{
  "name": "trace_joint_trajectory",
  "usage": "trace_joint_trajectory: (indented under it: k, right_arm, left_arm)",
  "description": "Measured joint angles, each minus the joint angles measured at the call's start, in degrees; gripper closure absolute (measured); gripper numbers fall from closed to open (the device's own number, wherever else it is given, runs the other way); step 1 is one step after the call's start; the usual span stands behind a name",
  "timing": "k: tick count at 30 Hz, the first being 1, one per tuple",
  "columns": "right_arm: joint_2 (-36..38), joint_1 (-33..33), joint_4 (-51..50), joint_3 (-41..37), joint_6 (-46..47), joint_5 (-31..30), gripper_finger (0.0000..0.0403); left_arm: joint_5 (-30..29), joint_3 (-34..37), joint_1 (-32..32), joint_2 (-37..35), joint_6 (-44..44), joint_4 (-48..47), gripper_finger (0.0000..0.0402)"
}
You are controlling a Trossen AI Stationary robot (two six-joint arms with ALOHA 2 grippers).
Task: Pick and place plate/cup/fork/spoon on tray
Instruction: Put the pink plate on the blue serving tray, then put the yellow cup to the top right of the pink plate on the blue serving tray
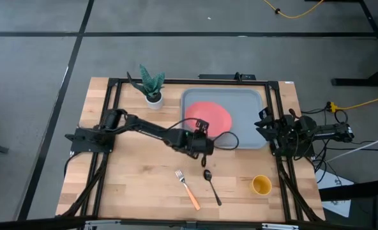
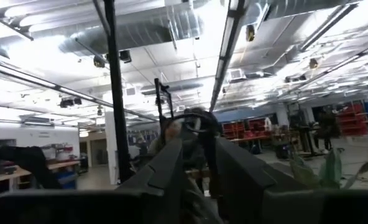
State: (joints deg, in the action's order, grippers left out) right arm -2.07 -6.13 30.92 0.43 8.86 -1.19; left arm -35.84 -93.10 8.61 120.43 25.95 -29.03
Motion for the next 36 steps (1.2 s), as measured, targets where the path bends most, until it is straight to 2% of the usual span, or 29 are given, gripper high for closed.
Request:
trace_joint_trajectory:
  k: [8, 15, 36]
  right_arm:
    - [0.0, 0.0, 0.0, 0.0, 0.1, -0.1, 0.0299]
    - [0.0, 0.0, -0.1, 0.0, 0.1, -0.1, 0.0299]
    - [0.0, 0.0, -1.7, 0.0, 0.1, -0.1, 0.0299]
  left_arm:
    - [5.4, 0.0, -3.2, 1.4, 4.4, 9.8, 0.0401]
    - [10.6, 0.0, -4.3, 1.7, 4.2, 11.5, 0.0379]
    - [9.8, 0.0, -5.1, 1.7, 2.9, 12.0, 0.0366]
